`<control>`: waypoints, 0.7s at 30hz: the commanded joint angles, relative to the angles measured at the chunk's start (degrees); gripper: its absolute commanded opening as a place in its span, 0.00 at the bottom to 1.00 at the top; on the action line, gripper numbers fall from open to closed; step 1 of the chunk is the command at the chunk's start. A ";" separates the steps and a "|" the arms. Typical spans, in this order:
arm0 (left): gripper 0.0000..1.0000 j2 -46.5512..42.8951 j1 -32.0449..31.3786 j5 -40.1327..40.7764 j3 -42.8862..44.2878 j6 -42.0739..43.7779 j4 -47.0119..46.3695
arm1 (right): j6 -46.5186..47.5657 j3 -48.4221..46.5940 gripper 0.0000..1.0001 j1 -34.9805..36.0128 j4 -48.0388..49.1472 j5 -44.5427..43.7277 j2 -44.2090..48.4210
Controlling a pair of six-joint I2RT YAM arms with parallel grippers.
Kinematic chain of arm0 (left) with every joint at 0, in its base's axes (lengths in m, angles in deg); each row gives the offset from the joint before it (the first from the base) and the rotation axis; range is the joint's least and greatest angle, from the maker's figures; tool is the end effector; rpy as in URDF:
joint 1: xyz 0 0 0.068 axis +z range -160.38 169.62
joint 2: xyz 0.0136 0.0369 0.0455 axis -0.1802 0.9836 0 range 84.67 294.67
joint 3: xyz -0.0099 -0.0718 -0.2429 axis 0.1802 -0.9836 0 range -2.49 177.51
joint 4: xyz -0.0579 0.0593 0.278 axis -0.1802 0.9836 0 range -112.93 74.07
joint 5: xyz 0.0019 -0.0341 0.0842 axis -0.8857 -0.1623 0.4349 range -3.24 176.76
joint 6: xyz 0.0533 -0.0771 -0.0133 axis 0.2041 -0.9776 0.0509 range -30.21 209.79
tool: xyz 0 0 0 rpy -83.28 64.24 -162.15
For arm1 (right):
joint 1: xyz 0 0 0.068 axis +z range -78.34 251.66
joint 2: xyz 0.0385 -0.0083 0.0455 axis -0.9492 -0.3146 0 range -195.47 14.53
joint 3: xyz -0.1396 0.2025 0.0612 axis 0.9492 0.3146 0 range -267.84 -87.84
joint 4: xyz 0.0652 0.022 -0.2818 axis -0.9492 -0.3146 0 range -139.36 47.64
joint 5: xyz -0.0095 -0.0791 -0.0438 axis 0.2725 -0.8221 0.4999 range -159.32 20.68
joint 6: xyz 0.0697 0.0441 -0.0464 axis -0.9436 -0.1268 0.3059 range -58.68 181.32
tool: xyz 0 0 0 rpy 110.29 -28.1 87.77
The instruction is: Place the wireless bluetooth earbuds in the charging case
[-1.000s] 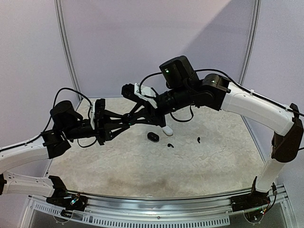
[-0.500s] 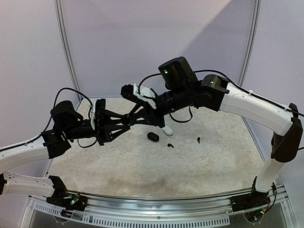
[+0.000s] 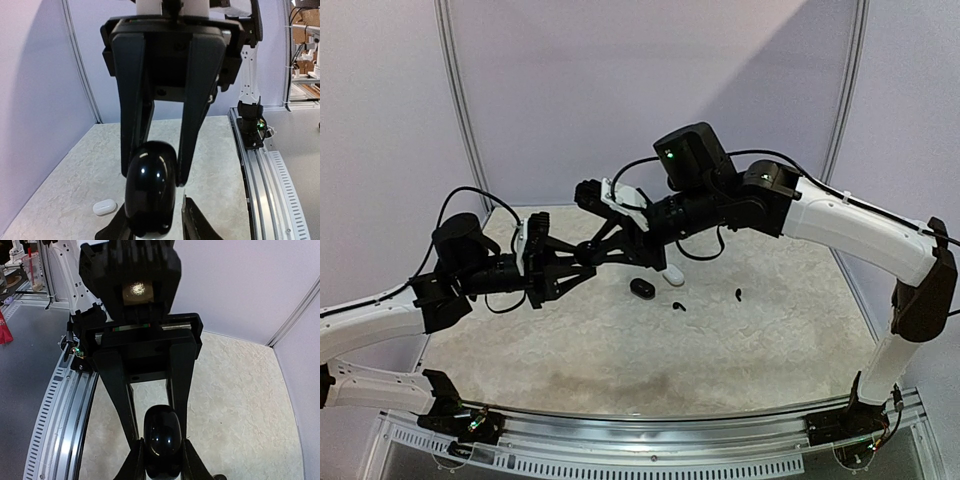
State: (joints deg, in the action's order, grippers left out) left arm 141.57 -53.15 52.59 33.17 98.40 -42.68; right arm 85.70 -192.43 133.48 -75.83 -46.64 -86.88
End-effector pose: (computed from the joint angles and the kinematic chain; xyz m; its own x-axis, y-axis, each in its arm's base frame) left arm 0.1947 -0.2458 0.2702 0.1268 0.0515 -0.9906 0.9659 0.2210 0.1351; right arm 0.1938 0.4316 0.3508 0.1836 -0.4636 -0.8668 -0.9823 -0.0539 -0.1792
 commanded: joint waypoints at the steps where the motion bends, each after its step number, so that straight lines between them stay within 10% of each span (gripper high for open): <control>1: 0.31 0.81 -0.92 0.58 -0.86 1.76 2.56 | -0.35 0.63 0.00 0.21 2.40 0.85 2.93; 21: 0.33 1.11 -0.92 0.20 1.34 -1.12 -4.07 | 0.30 0.62 0.00 0.19 1.08 0.91 1.96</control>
State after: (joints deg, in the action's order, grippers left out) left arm 142.08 -53.23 52.72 33.17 98.50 -44.80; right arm 85.81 -192.37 133.48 -74.35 -46.27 -85.39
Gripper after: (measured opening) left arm 0.351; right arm 0.212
